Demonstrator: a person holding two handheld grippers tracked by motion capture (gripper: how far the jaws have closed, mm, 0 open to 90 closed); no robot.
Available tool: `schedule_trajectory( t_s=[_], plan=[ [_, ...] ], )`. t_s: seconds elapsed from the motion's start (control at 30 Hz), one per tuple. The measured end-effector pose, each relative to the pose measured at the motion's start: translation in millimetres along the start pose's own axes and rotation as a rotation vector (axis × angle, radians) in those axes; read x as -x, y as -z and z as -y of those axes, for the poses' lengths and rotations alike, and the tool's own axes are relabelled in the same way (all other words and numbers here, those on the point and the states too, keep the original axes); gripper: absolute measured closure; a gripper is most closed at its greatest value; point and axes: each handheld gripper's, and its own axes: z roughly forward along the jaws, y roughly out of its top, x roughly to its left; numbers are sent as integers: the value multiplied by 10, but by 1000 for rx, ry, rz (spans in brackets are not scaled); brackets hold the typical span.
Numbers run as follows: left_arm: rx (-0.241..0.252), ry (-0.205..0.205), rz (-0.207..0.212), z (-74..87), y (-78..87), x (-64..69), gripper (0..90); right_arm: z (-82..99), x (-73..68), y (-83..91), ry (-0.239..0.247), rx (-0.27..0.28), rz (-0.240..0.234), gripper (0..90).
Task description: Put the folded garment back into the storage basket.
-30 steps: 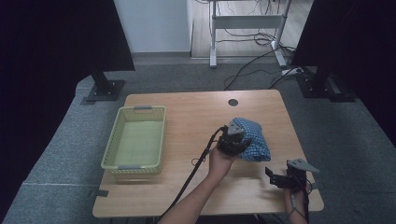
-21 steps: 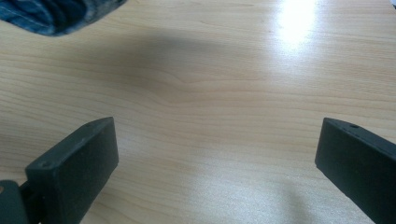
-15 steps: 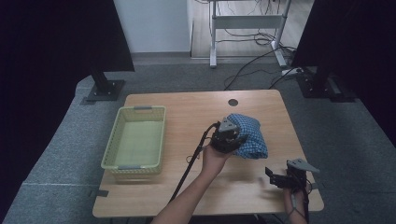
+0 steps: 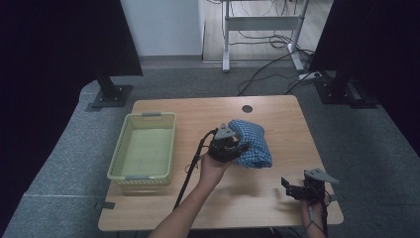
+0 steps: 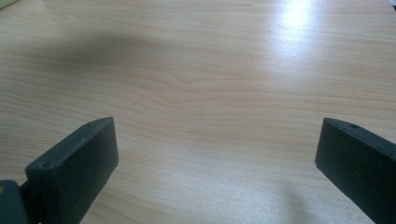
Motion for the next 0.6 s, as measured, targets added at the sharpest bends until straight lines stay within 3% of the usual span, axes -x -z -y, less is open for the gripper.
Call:
schedule_trajectory(
  t_s=[0.43,0.6],
  plan=[
    [-6,-3,-36,117,393,-182,773,0,-1,0,1,-1,2,0],
    [9,21,-60,199,639,-319,773,-1,-5,-3,1,-4,5,0]
  ],
)
